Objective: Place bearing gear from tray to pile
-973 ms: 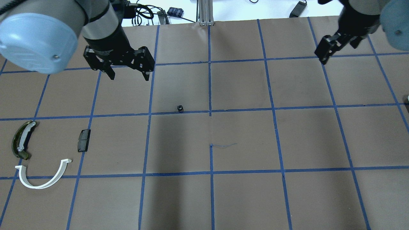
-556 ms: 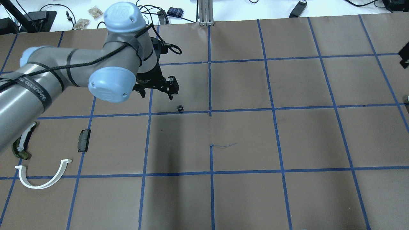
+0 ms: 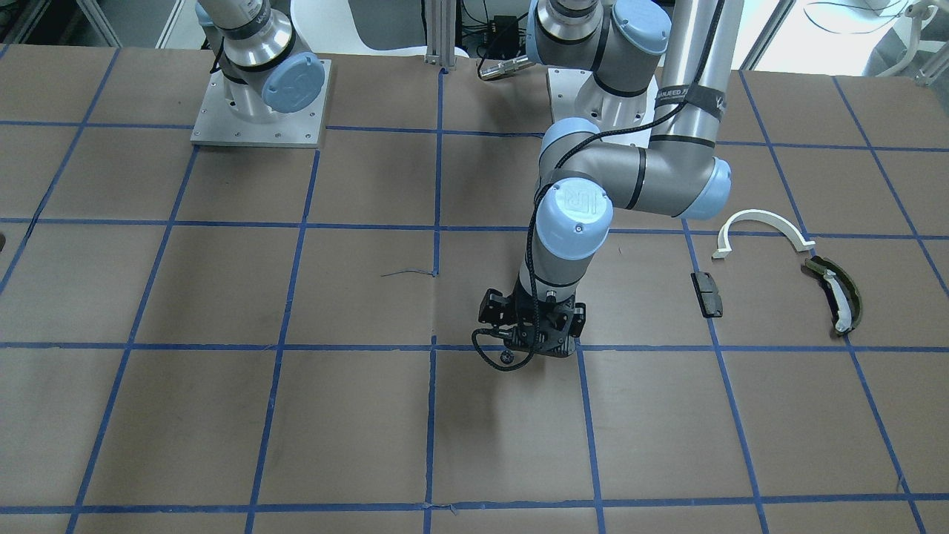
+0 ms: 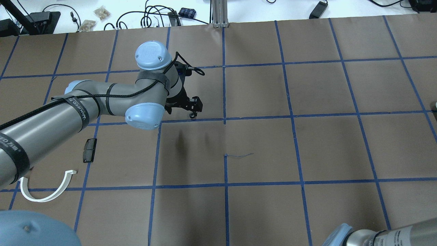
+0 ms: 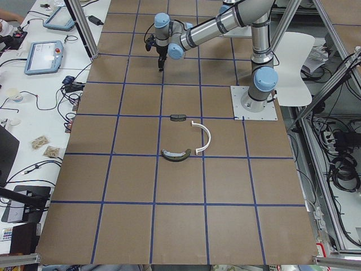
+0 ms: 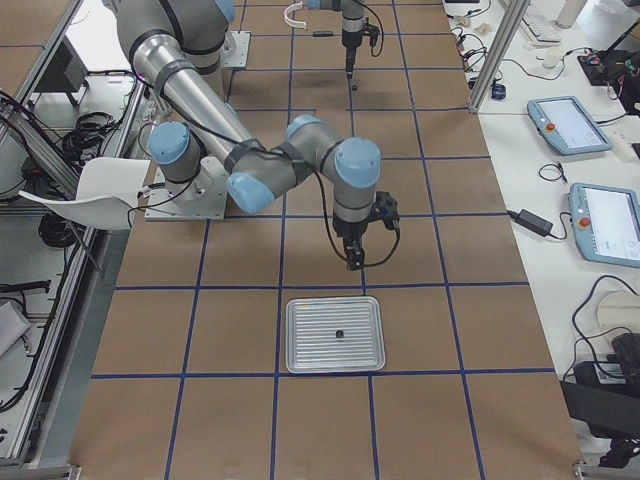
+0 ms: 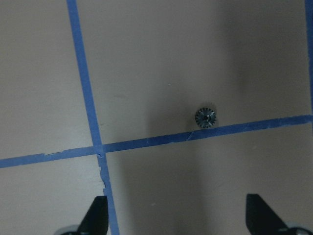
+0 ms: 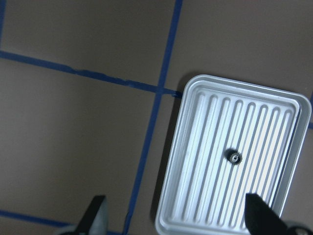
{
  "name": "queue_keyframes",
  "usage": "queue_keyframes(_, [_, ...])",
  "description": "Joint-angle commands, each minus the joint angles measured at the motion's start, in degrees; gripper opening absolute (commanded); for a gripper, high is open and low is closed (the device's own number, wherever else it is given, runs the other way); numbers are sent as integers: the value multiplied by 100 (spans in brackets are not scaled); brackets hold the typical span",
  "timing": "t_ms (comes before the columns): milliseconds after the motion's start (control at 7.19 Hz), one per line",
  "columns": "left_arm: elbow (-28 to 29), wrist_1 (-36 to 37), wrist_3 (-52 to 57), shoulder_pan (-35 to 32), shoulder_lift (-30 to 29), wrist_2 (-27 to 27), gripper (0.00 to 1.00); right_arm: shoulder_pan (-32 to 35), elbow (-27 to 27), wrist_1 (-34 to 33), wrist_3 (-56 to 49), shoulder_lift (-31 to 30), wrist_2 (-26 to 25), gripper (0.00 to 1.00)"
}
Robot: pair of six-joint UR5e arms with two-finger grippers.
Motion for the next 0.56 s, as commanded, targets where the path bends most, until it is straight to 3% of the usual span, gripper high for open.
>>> queue_keyframes(0, [74,238,-59,-73,-360,-40,100,-645,-35,-1297,-782,1250,147,100])
queue_keyframes(278, [152,351,-41,-91,-597,-31,100,-691,-52,-1555,-1082,1631,121,97])
queue_keyframes(417, [161,343,-50,-91,-624,-14,91,-692,-44,-1635,-1073,1650,112,96])
